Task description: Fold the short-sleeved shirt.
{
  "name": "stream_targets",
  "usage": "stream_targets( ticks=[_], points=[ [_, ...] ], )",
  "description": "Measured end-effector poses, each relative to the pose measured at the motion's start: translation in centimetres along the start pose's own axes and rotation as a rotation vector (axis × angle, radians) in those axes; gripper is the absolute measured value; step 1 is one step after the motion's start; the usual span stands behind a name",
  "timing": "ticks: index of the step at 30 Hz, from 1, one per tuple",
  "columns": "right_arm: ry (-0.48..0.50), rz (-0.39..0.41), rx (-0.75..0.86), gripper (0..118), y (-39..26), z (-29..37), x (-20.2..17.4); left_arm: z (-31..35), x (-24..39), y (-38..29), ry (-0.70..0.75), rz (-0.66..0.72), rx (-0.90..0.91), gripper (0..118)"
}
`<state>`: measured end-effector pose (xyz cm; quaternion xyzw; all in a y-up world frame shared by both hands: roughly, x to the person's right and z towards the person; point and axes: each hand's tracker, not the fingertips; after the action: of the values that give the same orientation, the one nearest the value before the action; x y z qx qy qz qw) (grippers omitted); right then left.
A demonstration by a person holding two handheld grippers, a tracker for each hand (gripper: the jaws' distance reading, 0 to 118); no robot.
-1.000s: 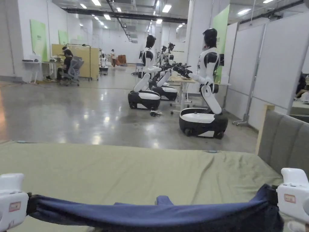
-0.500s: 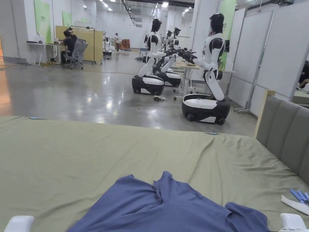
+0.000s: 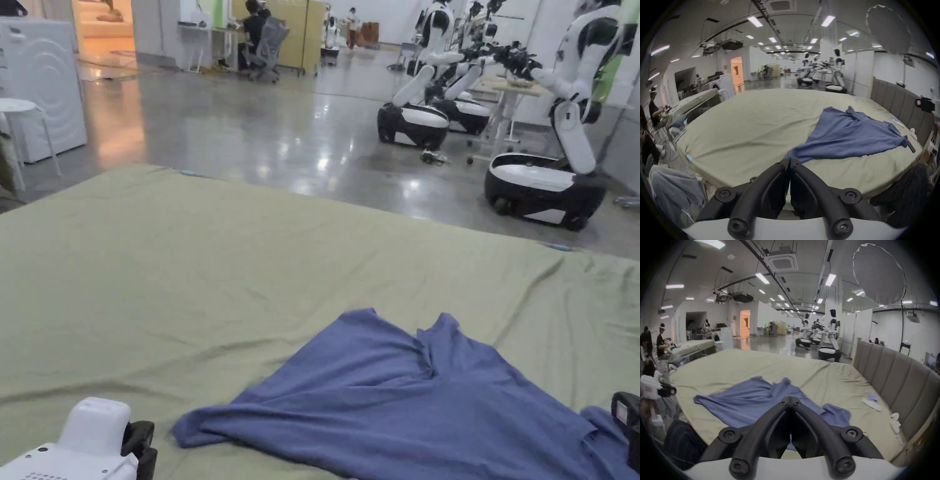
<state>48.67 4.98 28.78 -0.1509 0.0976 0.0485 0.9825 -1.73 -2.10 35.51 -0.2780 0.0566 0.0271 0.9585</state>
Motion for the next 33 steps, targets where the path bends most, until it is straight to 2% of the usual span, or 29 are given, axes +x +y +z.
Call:
stream_targets(
  ticks=[2, 7, 9, 11, 12, 13, 16, 20, 21, 24, 27, 33],
  points=[
    [0.026, 0.0, -0.022, 0, -0.3, -0.9, -1.4, -1.5, -1.7, -0.3, -0.051, -0.004, -0.039, 3],
    [0.081, -0.014, -0.072, 0, -1.6, -3.2, -3.6, -4.4, -3.3, 0.3, -0.067, -0.058, -0.068, 5],
    [0.085, -0.015, -0.093, 0, -1.8, -4.1, -4.0, -6.2, -2.6, 0.1, -0.083, -0.104, -0.084, 36],
    [0.085, -0.018, -0.111, 0, -2.0, -4.9, -4.1, -8.5, -2.8, 0.5, -0.135, -0.156, -0.144, 56],
    [0.085, -0.019, -0.119, 0, -2.0, -5.2, -4.2, -9.5, -2.9, 0.7, -0.143, -0.172, -0.155, 81],
    [0.086, -0.018, -0.127, 0, -2.0, -5.5, -4.2, -11.0, -2.0, 0.4, -0.124, -0.188, -0.144, 83],
    [0.08, -0.011, -0.144, 0, -1.9, -6.1, -4.3, -14.6, -2.8, 0.8, -0.093, -0.22, -0.207, 83],
    [0.071, -0.026, -0.167, 0, -2.0, -7.2, -3.8, -17.8, -2.6, 0.5, -0.159, -0.217, -0.277, 79],
    [0.068, -0.034, -0.172, 0, -2.0, -7.5, -3.6, -18.4, -2.2, 0.3, -0.184, -0.229, -0.303, 70],
    [0.058, -0.046, -0.195, 0, -2.0, -8.5, -3.0, -18.6, -1.8, 0.5, -0.235, -0.224, -0.287, 17],
    [0.056, -0.069, -0.226, 0, -1.8, -9.7, -2.0, -17.2, -0.6, 1.3, -0.227, -0.245, -0.285, 9],
    [0.005, -0.043, -0.351, 0, -1.2, -15.0, 1.7, -13.1, 0.1, 3.8, -0.213, -0.22, -0.21, 8]
  ],
)
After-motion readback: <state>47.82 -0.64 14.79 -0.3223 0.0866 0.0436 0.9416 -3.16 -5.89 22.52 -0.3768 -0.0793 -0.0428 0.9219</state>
